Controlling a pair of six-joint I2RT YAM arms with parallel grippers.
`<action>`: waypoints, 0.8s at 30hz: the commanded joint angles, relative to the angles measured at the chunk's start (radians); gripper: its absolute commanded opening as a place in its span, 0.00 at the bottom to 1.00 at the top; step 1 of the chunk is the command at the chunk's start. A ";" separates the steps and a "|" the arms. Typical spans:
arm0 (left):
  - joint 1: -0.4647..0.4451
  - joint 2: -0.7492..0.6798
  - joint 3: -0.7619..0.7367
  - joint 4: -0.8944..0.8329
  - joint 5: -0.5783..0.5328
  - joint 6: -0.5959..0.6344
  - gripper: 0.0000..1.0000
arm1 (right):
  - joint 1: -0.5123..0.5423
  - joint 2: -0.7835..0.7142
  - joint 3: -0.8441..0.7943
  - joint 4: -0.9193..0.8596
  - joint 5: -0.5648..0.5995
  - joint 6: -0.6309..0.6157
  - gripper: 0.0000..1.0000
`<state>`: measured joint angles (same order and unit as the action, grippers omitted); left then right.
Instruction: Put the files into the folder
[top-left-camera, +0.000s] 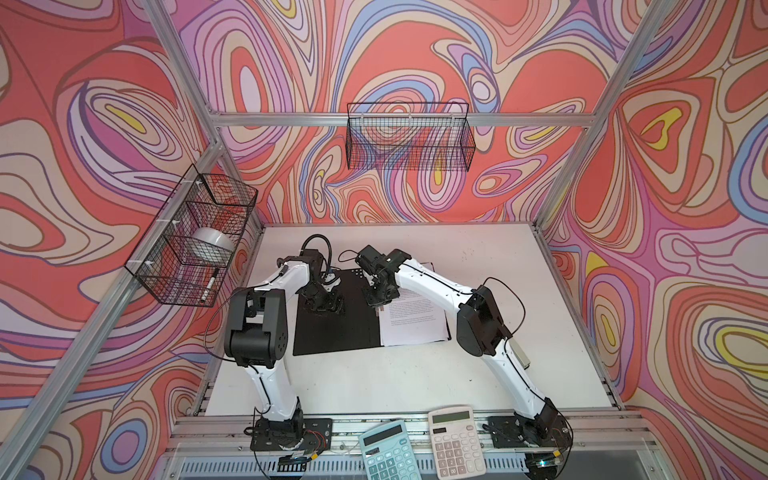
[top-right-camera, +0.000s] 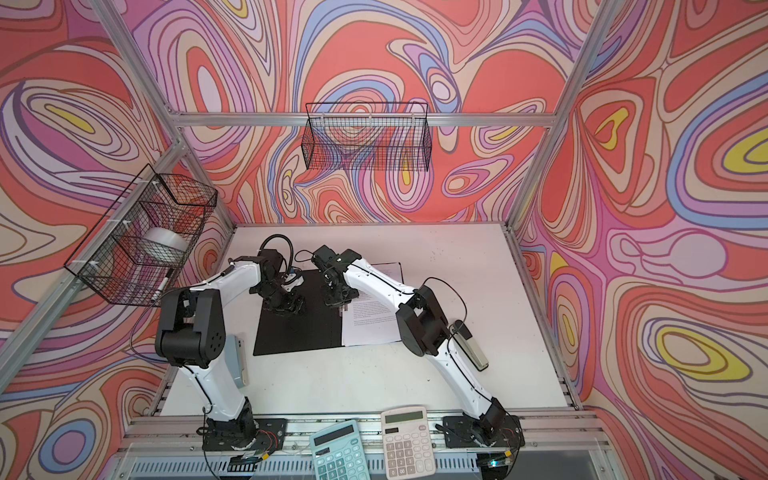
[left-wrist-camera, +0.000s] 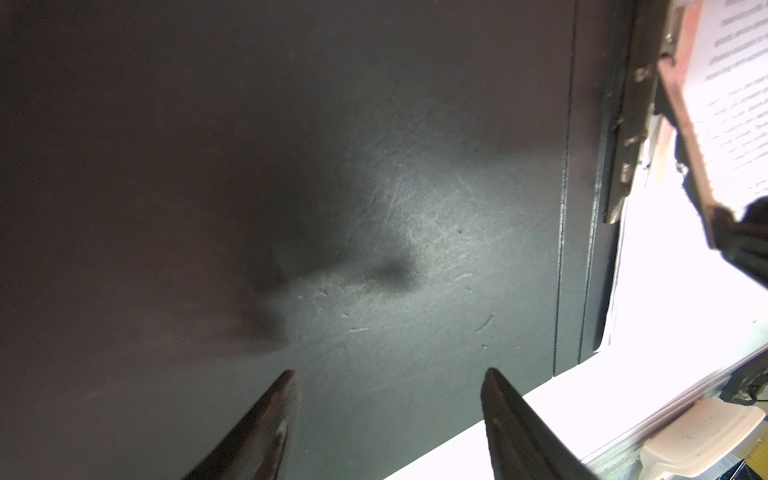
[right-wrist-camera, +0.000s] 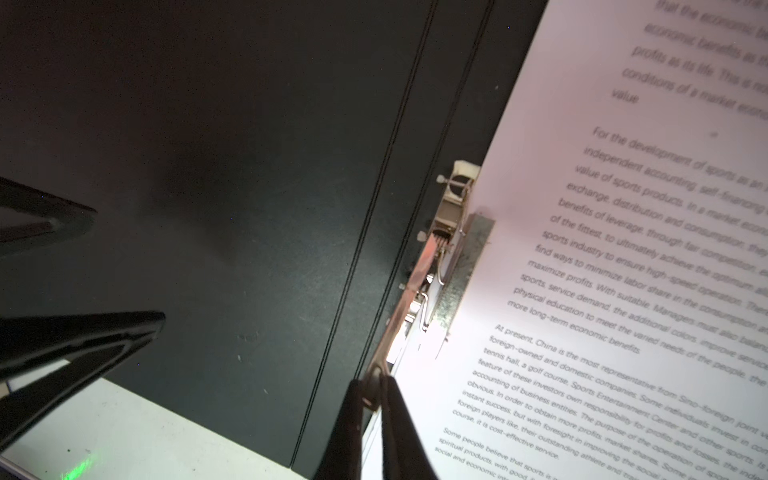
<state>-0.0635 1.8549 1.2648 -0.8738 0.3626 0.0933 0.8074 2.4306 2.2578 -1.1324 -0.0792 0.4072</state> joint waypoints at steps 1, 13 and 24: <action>0.008 0.017 0.011 -0.014 0.005 0.011 0.70 | -0.008 0.056 -0.026 -0.043 0.046 -0.014 0.11; 0.010 0.063 0.019 -0.017 -0.079 0.008 0.70 | -0.008 0.077 -0.009 -0.064 0.052 -0.022 0.11; 0.010 0.101 0.050 -0.034 -0.128 0.004 0.70 | -0.015 0.084 -0.012 -0.066 0.048 -0.030 0.11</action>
<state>-0.0635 1.9263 1.3075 -0.8867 0.2642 0.0933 0.8051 2.4599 2.2581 -1.1465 -0.0700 0.3912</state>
